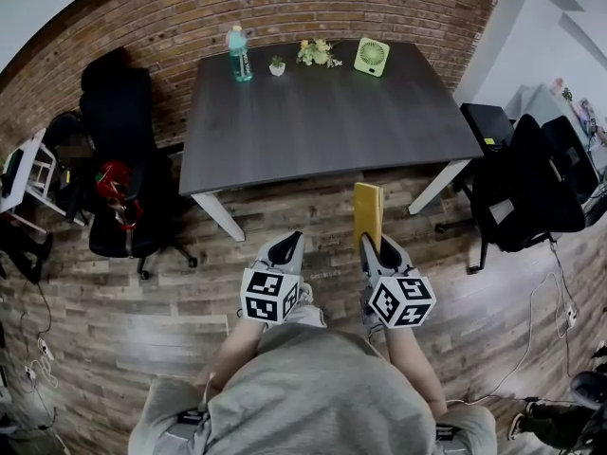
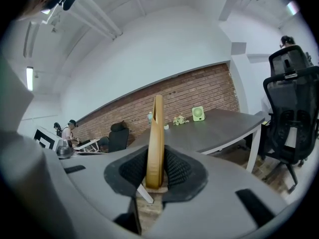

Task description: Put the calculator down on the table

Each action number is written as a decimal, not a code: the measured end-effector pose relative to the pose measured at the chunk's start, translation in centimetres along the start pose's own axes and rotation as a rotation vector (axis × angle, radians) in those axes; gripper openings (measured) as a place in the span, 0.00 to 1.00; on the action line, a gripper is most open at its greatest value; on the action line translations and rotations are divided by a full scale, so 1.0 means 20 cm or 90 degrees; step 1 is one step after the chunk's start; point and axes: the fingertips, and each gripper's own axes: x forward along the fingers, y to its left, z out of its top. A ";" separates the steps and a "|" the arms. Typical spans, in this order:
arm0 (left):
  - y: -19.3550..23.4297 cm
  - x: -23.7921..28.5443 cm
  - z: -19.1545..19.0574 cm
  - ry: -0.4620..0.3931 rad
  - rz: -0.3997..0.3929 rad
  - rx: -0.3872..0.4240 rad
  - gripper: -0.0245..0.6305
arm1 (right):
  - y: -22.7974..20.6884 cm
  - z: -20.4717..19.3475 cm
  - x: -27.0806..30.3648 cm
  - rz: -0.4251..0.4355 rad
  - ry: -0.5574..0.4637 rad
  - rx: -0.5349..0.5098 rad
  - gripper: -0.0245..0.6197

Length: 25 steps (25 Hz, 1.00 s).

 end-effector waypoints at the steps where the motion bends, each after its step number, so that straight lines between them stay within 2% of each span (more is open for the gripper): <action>1: 0.02 0.03 0.02 0.000 -0.001 0.001 0.07 | -0.01 0.02 0.03 -0.001 -0.002 0.001 0.17; 14: 0.32 0.43 0.22 0.008 -0.031 0.008 0.07 | -0.14 0.23 0.50 -0.032 -0.015 0.008 0.17; 25: 0.49 0.68 0.28 0.017 -0.041 0.006 0.07 | -0.21 0.30 0.78 -0.036 -0.006 0.000 0.17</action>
